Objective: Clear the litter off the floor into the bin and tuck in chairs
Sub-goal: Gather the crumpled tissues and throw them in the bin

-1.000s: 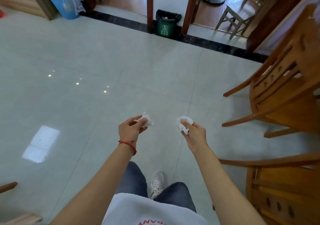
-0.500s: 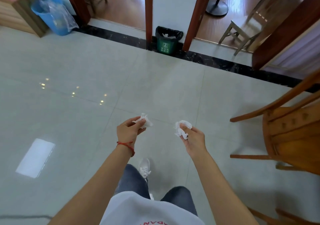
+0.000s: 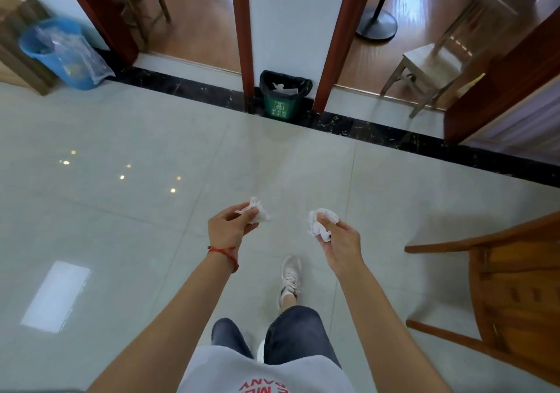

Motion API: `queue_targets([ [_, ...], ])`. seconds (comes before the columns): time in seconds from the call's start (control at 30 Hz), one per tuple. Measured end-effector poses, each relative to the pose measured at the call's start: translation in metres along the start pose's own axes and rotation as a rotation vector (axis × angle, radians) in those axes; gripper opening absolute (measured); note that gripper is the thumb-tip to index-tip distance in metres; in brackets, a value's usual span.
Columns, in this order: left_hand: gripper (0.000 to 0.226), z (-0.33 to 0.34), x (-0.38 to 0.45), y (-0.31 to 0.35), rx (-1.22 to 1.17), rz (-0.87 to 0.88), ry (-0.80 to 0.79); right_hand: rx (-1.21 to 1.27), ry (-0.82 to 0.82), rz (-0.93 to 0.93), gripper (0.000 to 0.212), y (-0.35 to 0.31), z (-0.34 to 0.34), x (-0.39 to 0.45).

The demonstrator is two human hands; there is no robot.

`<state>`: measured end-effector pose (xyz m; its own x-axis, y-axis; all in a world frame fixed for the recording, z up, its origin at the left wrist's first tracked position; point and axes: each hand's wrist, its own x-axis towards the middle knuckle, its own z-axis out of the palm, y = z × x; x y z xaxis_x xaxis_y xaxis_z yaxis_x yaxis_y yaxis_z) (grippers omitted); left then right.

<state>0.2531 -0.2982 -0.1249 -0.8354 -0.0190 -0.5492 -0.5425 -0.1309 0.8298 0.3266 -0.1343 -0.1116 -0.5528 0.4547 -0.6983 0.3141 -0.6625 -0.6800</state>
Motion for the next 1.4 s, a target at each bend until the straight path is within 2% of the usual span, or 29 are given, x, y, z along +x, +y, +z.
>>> queue_targets([
  [0.33, 0.021, 0.121, 0.103, 0.078, -0.02, 0.041, 0.016, 0.006, -0.051, -0.033, 0.012, -0.131, 0.047, 0.117],
  [0.43, 0.019, 0.141, 0.138, 0.1, -0.011, 0.038, 0.043, 0.005, -0.072, -0.029, 0.004, -0.154, 0.072, 0.152],
  [0.73, 0.022, 0.191, 0.289, 0.17, 0.014, -0.011, 0.058, 0.053, 0.055, 0.061, 0.004, -0.219, 0.18, 0.275],
  [0.87, 0.021, 0.209, 0.346, 0.206, 0.052, -0.009, 0.052, 0.064, 0.092, 0.096, 0.021, -0.246, 0.223, 0.323],
  [0.93, 0.018, 0.218, 0.373, 0.221, 0.082, -0.015, 0.053, 0.091, 0.107, 0.101, 0.02, -0.261, 0.242, 0.341],
  [1.03, 0.018, 0.233, 0.405, 0.236, 0.102, -0.035, 0.071, 0.105, 0.134, 0.124, 0.014, -0.277, 0.26, 0.365],
  [1.2, 0.019, 0.266, 0.446, 0.242, 0.13, -0.076, 0.082, 0.043, 0.145, 0.177, 0.021, -0.298, 0.276, 0.411],
  [1.4, 0.023, 0.309, 0.493, 0.245, 0.145, -0.092, 0.129, 0.002, 0.119, 0.232, 0.012, -0.328, 0.286, 0.467],
])
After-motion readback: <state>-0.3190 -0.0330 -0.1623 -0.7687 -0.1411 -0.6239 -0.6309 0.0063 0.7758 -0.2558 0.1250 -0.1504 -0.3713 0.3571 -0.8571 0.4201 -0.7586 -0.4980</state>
